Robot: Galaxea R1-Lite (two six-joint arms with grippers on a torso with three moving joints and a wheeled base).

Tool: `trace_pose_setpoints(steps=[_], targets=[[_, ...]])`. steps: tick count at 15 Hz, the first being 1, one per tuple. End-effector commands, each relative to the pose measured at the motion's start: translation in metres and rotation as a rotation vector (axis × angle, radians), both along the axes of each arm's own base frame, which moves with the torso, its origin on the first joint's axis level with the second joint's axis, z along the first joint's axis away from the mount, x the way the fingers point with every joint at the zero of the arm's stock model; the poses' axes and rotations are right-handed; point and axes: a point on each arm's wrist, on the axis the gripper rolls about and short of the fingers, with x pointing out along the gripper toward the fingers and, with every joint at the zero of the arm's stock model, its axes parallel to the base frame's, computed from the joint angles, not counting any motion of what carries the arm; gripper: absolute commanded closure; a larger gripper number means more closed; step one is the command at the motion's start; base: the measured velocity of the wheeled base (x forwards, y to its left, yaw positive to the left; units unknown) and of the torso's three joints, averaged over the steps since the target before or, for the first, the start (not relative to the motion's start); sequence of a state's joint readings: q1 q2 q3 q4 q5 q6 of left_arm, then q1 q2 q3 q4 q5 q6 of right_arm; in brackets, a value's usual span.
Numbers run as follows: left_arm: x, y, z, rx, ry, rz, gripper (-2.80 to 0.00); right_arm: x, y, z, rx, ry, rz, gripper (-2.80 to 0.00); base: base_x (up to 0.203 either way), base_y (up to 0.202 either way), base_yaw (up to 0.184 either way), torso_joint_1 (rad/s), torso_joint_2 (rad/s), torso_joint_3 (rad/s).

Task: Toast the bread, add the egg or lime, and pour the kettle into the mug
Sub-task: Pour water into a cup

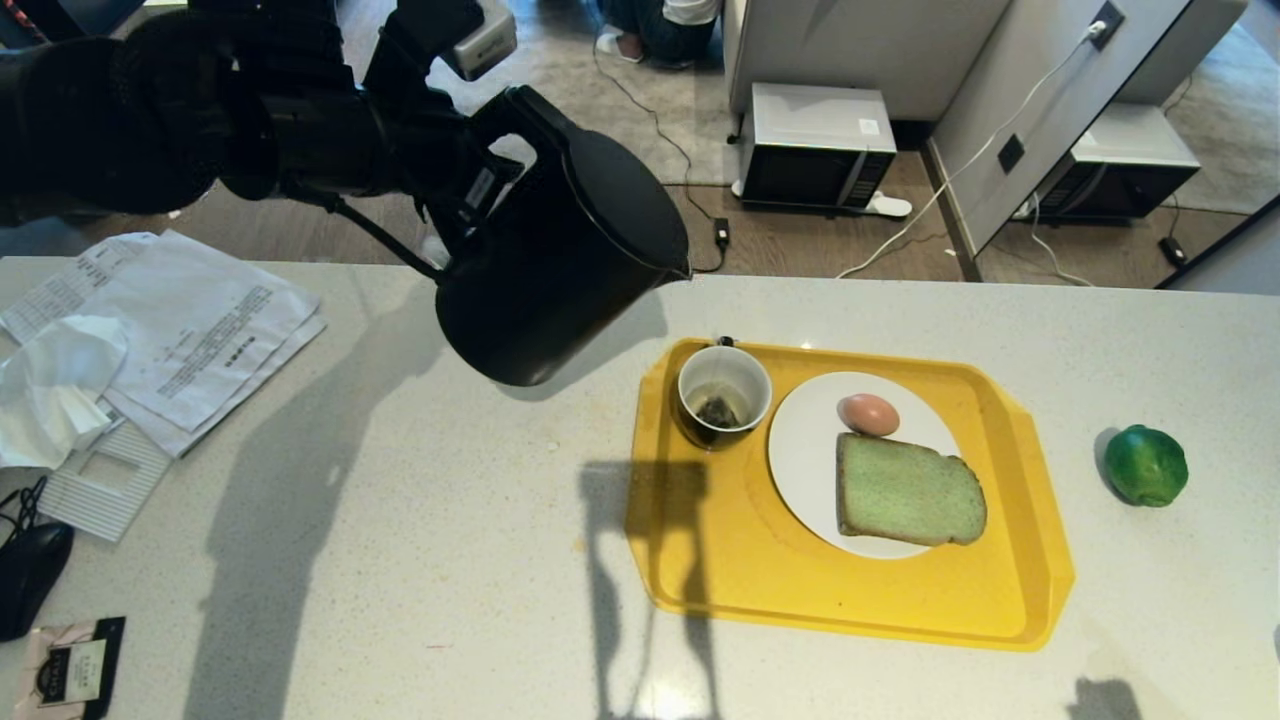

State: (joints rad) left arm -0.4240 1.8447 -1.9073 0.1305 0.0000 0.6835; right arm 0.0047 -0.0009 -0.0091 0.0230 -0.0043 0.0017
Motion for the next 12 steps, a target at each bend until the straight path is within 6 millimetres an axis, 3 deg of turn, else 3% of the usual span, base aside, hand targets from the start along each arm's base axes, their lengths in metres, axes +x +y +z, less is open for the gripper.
trace_pose_setpoints(steps=[1, 12], targets=[[-0.005, 0.002, 0.0, 0.016, 0.002, 0.0, 0.0, 0.0, 0.0, 0.0, 0.0, 0.001, 0.0, 0.0, 0.0, 0.0, 0.0, 0.0, 0.0, 0.0], [-0.003, 0.018, -0.003, 0.093, 0.011, 0.038, 0.0, 0.0, 0.0, 0.0, 0.0, 0.001, 0.0, 0.0, 0.0, 0.0, 0.0, 0.0, 0.0, 0.0]])
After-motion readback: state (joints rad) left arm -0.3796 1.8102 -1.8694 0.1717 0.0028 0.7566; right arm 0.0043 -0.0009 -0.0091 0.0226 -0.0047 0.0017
